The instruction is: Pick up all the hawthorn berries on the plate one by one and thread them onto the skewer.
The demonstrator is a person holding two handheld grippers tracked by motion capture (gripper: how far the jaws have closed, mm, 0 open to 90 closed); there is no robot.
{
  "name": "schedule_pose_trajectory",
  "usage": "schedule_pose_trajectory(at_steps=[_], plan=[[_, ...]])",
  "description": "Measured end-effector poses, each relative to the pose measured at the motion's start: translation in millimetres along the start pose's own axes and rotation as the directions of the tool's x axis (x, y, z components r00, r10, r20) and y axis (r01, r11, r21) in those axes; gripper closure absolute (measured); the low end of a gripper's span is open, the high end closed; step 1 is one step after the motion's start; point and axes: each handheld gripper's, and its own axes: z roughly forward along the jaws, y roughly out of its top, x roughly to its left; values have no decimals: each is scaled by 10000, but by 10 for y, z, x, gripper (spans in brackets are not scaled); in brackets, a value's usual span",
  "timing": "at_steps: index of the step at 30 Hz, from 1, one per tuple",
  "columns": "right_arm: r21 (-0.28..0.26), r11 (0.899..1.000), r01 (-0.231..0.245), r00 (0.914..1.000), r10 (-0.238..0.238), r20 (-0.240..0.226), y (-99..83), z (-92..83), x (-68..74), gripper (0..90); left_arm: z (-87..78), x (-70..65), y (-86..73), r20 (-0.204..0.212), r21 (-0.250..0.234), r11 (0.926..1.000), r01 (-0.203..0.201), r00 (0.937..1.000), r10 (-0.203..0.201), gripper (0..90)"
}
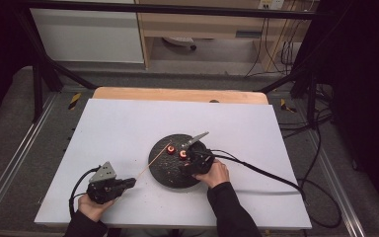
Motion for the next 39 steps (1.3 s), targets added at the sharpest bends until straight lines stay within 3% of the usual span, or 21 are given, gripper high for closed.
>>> schedule_pose_trajectory(at_steps=[10, 26, 35, 39], plan=[[528, 9985, 122, 9998, -115, -131, -2, 46, -19, 590, 1, -1, 0, -5, -1, 10000, -17, 10000, 17, 874], [824, 9966, -73, 9999, 84, -133, 7, 40, -36, 605, 9, -5, 2, -19, 31, 10000, -35, 10000, 36, 874], [-2, 9997, -257, 9997, 257, 42, 24, -176, -36, 609, 19, -49, 17, -30, -35, 9999, -142, 9999, 142, 874], [-864, 9948, -532, 9986, 526, -93, -12, -305, -82, 609, 32, -65, 25, -20, -77, 9999, -99, 9999, 99, 875]])
